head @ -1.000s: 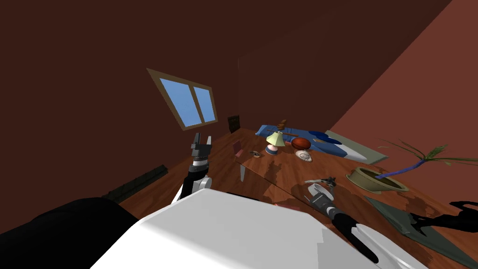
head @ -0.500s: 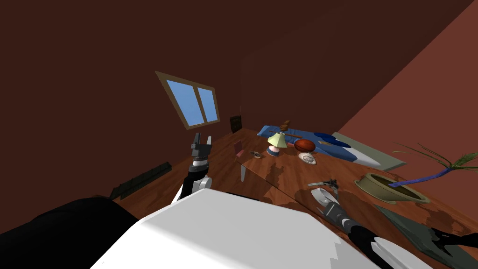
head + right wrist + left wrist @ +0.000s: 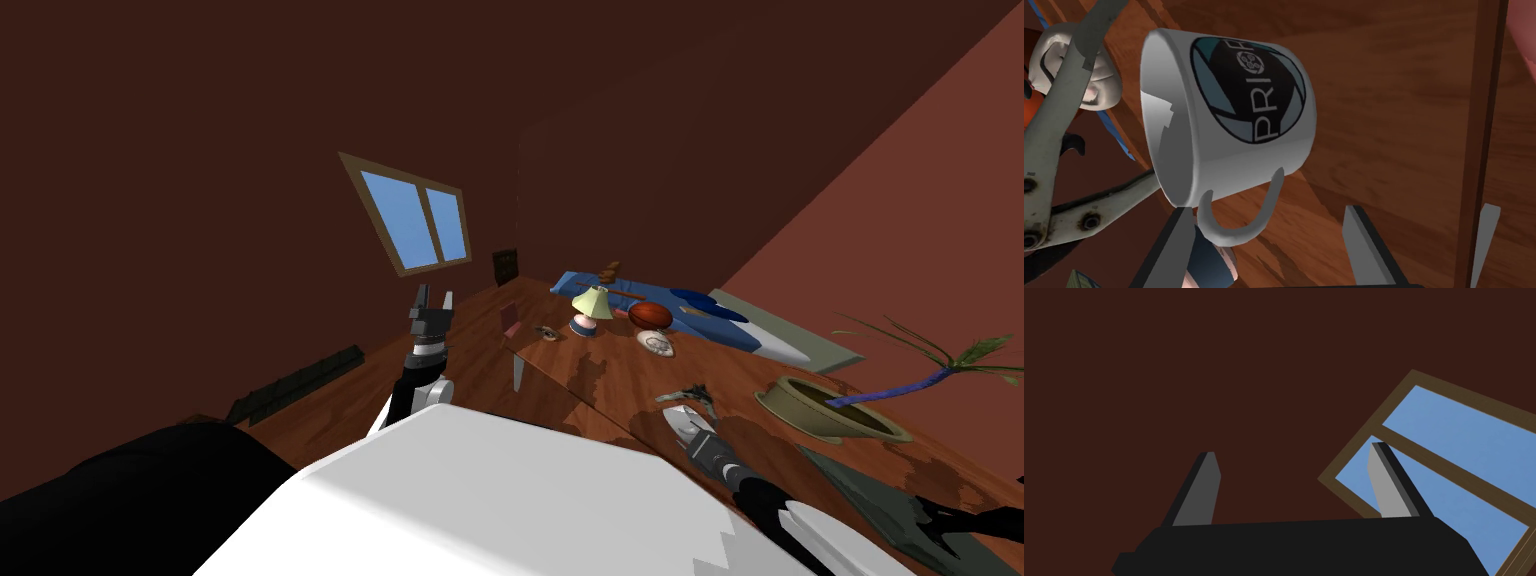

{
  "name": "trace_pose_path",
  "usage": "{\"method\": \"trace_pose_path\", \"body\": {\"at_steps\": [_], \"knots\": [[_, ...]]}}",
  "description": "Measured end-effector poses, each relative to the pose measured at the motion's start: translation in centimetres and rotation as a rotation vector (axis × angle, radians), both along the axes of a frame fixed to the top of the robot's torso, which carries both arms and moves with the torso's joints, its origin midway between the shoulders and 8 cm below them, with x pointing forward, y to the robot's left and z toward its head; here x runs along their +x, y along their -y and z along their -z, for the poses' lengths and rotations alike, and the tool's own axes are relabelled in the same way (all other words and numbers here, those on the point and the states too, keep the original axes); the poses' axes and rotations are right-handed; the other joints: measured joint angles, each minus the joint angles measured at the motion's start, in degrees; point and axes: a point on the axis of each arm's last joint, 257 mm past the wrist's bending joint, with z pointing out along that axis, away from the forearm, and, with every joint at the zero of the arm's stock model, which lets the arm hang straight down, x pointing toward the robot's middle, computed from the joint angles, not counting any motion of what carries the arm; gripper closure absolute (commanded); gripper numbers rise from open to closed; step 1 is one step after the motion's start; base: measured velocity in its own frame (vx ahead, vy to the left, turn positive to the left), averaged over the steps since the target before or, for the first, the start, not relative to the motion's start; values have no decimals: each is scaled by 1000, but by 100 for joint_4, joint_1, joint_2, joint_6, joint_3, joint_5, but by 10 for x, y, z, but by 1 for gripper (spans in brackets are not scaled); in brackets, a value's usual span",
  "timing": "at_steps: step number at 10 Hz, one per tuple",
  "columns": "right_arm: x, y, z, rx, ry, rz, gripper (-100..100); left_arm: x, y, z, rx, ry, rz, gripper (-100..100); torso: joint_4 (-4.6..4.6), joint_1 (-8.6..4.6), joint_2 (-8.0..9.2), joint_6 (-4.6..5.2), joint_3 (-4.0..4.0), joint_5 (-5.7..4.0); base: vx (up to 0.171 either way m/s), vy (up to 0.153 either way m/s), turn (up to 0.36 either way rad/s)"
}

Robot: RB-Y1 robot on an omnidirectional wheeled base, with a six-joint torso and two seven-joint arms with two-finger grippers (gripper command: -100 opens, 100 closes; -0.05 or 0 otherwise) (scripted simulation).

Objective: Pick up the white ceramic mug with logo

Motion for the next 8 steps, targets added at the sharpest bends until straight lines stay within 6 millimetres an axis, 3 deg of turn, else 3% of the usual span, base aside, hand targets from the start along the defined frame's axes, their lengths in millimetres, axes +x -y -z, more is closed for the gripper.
{"method": "trace_pose_path", "body": {"at_steps": [3,4,5,7,8], "knots": [[5,6,-7,-12,12,4,100,0,0,0,0,0,0,0,-22,-12,0,6,-11,-45,2,-3,2],[5,6,-7,-11,12,4,0,0,0,0,0,0,0,0,-22,-11,0,6,-11,-44,0,0,0],[5,6,-7,-11,12,5,100,0,0,0,0,0,0,0,-22,-11,0,6,-11,-44,-25,64,-48],[-1,7,-10,3,1,-8,100,0,0,0,0,0,0,0,-32,19,23,21,-5,-57,-28,66,-45],[-2,6,-10,5,-1,-9,0,0,0,0,0,0,0,0,-32,3,17,17,-8,-59,-4,9,-1]]}}
